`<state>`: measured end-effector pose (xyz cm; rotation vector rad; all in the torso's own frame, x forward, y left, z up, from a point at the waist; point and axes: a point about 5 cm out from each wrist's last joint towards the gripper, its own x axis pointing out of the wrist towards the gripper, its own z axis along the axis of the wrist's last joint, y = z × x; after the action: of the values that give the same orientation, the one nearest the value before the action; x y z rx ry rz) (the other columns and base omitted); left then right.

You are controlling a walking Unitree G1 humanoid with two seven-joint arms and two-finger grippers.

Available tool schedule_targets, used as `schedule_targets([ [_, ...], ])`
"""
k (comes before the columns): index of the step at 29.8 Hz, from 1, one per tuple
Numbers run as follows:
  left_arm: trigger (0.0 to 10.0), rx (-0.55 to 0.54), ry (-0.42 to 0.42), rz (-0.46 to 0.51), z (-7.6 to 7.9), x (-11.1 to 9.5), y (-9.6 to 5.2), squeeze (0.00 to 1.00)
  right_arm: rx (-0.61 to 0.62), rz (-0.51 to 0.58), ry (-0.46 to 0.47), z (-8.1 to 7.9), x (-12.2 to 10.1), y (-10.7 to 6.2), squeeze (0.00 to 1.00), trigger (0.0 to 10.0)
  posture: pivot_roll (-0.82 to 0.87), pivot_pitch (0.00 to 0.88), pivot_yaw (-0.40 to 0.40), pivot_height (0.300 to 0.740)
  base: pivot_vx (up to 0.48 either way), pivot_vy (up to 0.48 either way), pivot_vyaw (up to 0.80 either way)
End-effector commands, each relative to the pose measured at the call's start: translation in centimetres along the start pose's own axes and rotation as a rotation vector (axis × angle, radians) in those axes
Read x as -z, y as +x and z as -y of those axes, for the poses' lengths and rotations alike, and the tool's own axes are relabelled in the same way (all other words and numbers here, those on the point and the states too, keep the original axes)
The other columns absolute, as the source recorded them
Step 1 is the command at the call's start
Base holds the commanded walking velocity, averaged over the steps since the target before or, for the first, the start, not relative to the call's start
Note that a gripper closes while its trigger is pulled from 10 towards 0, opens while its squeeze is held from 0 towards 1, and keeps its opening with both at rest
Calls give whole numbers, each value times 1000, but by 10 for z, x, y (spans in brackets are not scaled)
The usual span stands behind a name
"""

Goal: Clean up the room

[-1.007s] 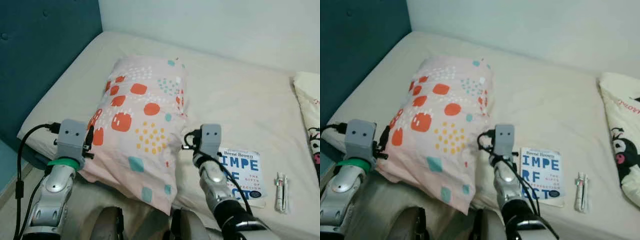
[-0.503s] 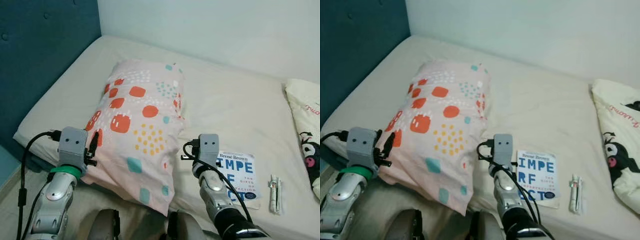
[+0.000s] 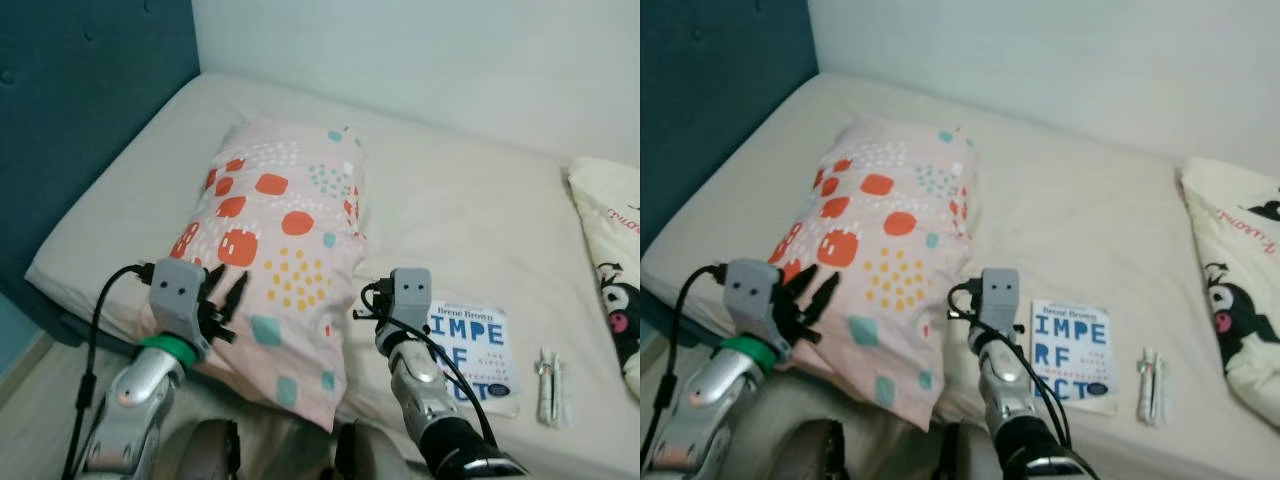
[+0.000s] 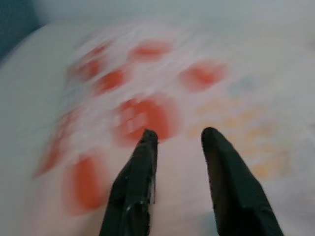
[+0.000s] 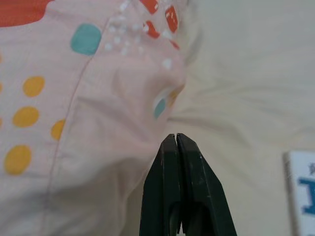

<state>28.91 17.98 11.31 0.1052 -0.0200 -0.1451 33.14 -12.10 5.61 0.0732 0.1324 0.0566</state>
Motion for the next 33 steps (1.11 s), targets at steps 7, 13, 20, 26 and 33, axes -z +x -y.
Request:
schedule_targets([
  [7, 10000, -313, -38, -160, -70, 30, 4, 0, 18, -1, 46, -17, 4, -3, 0, 10000, 143, 91, 68, 635, 0, 0, 0],
  [13, 10000, -368, -103, -246, -80, 44, 3, 0, -4, -1, 13, -12, 3, -2, 0, 10000, 133, 99, 26, 635, 0, 0, 0],
  [20, 10000, -467, -121, -259, -82, 59, -4, 0, -3, -19, -32, -6, 1, 1, 0, 10000, 107, 100, -22, 635, 0, 0, 0],
  [26, 10000, -455, -100, -232, -80, 62, -6, 0, 3, -32, -29, -1, -1, 3, 0, 10000, 97, 113, -68, 635, 0, 0, 0],
  [33, 10000, -615, 3, -266, -105, 66, -17, 0, -38, -45, -65, -3, -12, 12, 0, 10000, 70, 119, -89, 635, 0, 0, 0],
])
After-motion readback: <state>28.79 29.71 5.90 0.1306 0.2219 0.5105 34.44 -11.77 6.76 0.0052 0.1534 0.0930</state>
